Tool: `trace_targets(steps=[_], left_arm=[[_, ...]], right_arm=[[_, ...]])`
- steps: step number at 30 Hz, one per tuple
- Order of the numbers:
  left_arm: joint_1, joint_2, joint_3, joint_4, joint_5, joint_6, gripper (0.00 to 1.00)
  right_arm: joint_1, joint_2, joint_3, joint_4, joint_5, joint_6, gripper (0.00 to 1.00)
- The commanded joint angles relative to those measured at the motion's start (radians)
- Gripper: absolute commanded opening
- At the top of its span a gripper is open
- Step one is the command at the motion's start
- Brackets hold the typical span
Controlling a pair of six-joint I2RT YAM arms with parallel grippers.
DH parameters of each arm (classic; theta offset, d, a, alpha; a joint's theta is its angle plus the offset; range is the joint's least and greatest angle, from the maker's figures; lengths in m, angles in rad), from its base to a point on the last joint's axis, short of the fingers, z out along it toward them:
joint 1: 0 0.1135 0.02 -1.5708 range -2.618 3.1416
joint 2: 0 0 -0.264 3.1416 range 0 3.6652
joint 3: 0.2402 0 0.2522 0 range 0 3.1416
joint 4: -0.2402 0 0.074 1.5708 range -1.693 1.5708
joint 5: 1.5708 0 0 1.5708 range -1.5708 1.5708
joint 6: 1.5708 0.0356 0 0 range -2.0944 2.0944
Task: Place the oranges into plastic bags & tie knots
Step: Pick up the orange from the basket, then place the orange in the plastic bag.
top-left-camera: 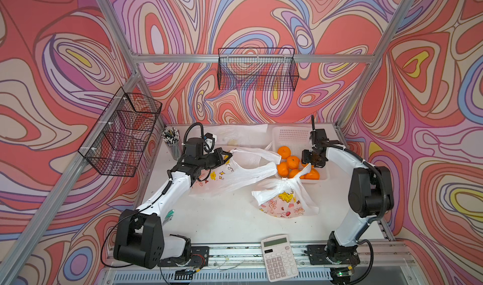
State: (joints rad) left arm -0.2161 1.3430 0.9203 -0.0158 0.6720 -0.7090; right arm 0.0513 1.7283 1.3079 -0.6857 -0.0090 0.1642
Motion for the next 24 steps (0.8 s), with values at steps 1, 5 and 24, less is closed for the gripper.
trace_targets(steps=[1,5,24], left_arm=[[0.004,-0.012,0.028,0.002,0.004,0.002,0.0],[0.004,-0.007,0.026,0.018,0.005,-0.01,0.0],[0.005,-0.008,0.025,0.047,0.002,-0.038,0.0]], right_arm=[[0.001,-0.142,0.037,0.032,-0.179,0.001,0.52],[0.081,-0.228,0.065,0.072,-0.314,0.038,0.52],[0.629,0.025,0.13,0.318,-0.345,0.197,0.53]])
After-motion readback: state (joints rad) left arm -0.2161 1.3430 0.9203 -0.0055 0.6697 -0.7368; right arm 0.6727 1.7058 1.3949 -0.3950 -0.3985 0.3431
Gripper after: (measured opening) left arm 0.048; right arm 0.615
